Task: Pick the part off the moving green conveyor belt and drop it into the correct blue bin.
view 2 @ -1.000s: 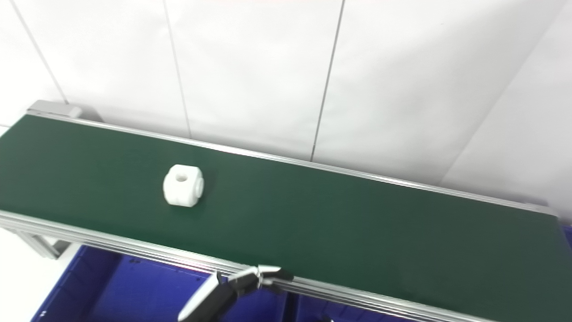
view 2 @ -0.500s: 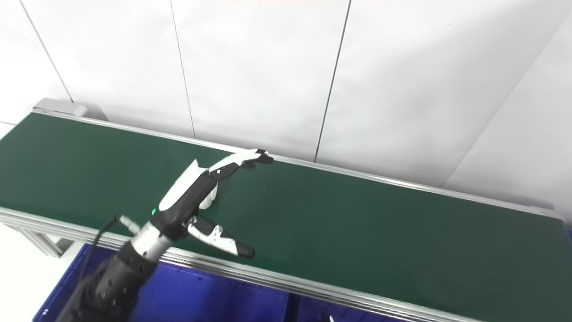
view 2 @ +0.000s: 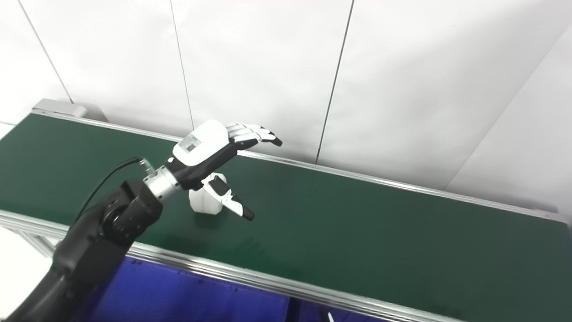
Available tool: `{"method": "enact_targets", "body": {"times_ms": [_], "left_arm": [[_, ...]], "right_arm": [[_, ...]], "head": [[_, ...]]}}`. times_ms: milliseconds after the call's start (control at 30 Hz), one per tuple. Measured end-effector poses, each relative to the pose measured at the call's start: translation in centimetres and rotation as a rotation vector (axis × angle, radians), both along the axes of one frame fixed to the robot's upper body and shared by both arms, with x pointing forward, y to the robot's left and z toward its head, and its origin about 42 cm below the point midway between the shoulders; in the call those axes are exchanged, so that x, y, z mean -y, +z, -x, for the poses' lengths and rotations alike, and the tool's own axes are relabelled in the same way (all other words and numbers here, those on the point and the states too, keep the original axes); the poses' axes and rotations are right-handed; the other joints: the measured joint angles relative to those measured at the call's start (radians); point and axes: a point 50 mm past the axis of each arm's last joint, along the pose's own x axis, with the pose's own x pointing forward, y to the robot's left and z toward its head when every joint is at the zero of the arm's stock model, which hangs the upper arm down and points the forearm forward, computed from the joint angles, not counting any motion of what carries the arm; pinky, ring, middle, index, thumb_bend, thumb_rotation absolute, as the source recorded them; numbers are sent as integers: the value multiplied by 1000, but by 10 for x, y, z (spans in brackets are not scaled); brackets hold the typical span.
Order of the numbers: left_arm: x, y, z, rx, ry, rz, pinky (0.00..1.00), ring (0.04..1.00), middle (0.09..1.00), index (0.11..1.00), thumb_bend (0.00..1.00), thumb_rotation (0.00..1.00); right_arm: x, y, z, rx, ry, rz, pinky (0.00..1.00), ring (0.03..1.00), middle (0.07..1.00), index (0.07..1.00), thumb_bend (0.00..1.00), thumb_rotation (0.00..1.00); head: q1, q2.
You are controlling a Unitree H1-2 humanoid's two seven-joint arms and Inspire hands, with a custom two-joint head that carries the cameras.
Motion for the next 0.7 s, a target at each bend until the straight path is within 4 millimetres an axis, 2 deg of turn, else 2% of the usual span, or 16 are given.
{"method": "enact_targets", "body": {"times_ms": [167,467,700], "left_arm": [[-3,-5,-17,-12,13,-121,802,832,833,820,1000,376],[-8,-36,-39,-148,35,-304,796,824,820,823,1000,409],[-8,-43,-45,-250,58,-402,783,834,833,839,1000,411]], "right_arm": [[0,0,0,1,0,1,1000,1000,1000,1000,803,1000],[-3,0,0,2,4,-2,1000,1000,1000,1000,774,1000],[-3,0,0,0,6,-4,1000,1000,1000,1000,761,1000]], "head": [[-8,0],[-14,11],[-18,15]]}}
